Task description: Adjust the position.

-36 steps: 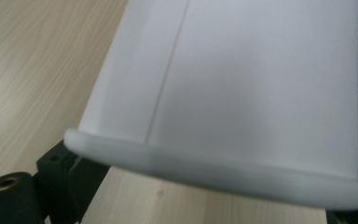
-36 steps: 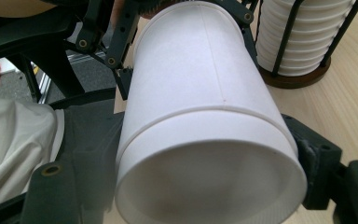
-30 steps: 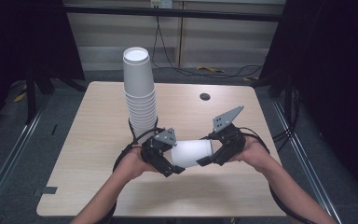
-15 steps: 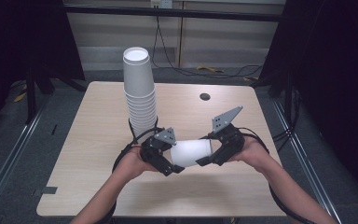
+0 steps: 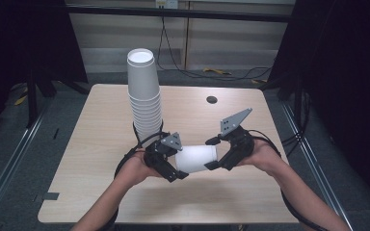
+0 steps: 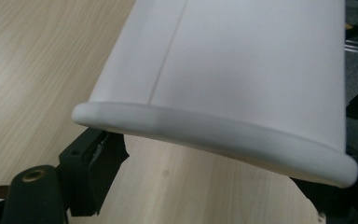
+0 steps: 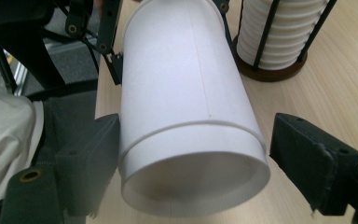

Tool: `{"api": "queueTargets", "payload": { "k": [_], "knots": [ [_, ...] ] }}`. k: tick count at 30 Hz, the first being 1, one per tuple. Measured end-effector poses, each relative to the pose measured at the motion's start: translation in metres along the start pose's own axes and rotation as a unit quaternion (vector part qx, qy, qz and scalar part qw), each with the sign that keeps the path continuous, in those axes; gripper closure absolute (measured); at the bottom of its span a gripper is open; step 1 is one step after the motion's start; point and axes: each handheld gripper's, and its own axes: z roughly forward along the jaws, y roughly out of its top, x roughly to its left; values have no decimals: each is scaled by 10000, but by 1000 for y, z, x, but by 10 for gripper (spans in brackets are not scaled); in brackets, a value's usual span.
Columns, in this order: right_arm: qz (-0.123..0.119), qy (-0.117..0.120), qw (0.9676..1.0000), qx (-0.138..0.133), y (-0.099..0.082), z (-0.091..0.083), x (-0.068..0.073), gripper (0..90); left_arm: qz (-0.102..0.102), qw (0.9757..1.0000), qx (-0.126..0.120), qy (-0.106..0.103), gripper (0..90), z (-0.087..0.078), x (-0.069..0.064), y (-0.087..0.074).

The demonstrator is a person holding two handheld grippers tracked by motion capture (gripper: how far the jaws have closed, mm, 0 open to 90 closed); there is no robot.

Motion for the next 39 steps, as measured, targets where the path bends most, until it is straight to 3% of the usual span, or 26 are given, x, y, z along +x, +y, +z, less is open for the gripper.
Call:
{"api": "queueTargets", "payload": {
  "k": [8,12,14,16,19,28,34,36,39],
  "knots": [
    [-156,-53,9977,657,14,-2,3,154,127,9991,383,115,170,3,-3,4],
    [-338,-121,9942,1014,23,2,8,155,169,9979,599,179,169,4,-5,7],
    [-382,-160,9908,1285,28,5,10,156,198,9978,623,143,169,4,-5,8],
    [-331,-111,9899,1371,30,7,11,156,195,9972,691,205,169,4,-6,9],
    [-343,-214,9849,1683,33,11,12,156,236,9964,779,237,168,5,-7,10],
    [-411,-241,9756,2145,38,23,17,166,297,9950,921,227,166,9,-8,12],
    [-438,-203,9719,2305,39,29,17,166,343,9942,998,219,165,11,-10,15],
    [-434,-207,9698,2392,38,30,17,166,441,9927,1105,214,165,10,-9,16],
    [-405,-219,9700,2388,37,31,17,165,369,9928,1112,234,165,11,-10,17]
  ]
}}
